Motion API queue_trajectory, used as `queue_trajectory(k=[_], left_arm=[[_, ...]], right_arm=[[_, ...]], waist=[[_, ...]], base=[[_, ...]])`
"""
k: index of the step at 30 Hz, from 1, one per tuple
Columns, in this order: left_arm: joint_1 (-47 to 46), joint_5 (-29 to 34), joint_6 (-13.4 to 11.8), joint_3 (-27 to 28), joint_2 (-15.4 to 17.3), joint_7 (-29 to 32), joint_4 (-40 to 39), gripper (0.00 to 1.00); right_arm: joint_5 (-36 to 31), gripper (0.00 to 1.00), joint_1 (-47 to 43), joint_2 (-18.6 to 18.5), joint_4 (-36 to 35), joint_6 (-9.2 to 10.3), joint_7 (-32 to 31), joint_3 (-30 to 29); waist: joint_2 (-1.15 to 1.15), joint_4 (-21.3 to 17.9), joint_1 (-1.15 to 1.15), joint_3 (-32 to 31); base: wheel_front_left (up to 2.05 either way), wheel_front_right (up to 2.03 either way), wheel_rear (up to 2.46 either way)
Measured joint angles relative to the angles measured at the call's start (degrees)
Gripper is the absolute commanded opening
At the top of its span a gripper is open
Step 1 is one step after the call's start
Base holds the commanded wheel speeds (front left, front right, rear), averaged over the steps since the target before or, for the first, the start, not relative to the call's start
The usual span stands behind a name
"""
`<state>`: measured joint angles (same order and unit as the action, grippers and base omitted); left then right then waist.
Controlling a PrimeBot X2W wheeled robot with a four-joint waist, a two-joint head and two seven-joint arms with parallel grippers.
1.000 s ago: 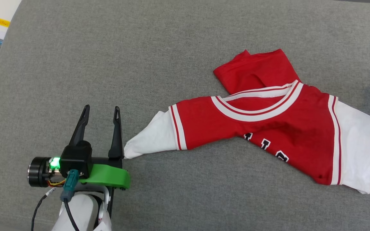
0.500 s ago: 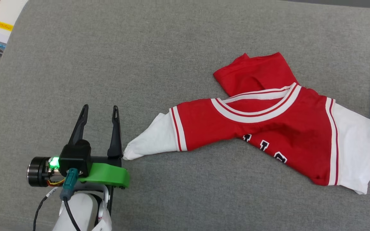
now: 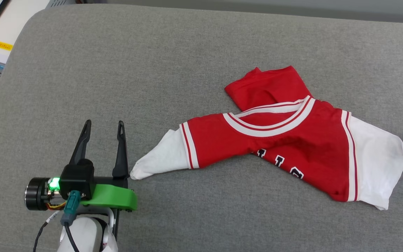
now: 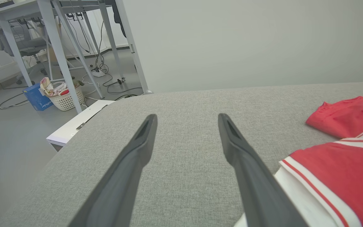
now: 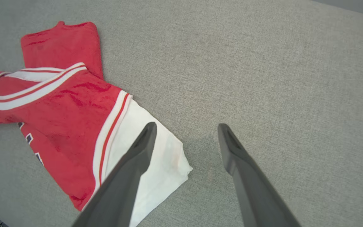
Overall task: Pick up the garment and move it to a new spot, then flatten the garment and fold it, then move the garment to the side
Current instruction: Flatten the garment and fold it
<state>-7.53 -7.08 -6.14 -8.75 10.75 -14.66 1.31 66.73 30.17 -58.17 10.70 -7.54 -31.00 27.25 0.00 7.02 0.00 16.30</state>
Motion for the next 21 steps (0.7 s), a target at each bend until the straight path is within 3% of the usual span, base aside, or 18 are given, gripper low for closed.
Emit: queue_trajectory(k=[4,12,19,20,21], left_arm=[[-0.07,0.58,0.63,0.20,-0.56,0.00,-0.27,1.00],[-0.70,1.35,1.76,0.19,-2.12,0.00,-0.18,1.00],[-1.03,1.67,2.37,1.04,-2.98,0.00,0.45,1.00],[-1.03,1.68,2.38,1.26,-3.00,0.00,0.56,1.00],[-1.03,1.71,2.40,1.42,-3.02,0.00,0.64,1.00]], right_arm=[[-2.37,1.00,-1.32,0.34,0.62,0.00,-4.89,0.11],[-7.55,1.00,-1.60,7.69,6.92,0.01,-8.34,0.71],[-9.72,1.00,-1.93,7.57,7.53,0.11,-9.40,3.11],[-9.81,0.37,-1.98,7.60,7.34,0.12,-8.65,3.28],[-10.07,0.00,-2.05,7.69,7.17,0.11,-7.76,3.43]], waist=[[0.00,0.34,0.00,1.15],[0.00,1.80,0.00,4.14],[0.00,2.94,0.00,5.03],[0.00,2.85,0.00,4.90],[0.00,2.73,0.00,4.78]], base=[[0.00,0.00,0.00],[0.00,0.00,0.00],[0.00,0.00,0.00],[0.00,0.00,0.00],[0.00,0.00,0.00]])
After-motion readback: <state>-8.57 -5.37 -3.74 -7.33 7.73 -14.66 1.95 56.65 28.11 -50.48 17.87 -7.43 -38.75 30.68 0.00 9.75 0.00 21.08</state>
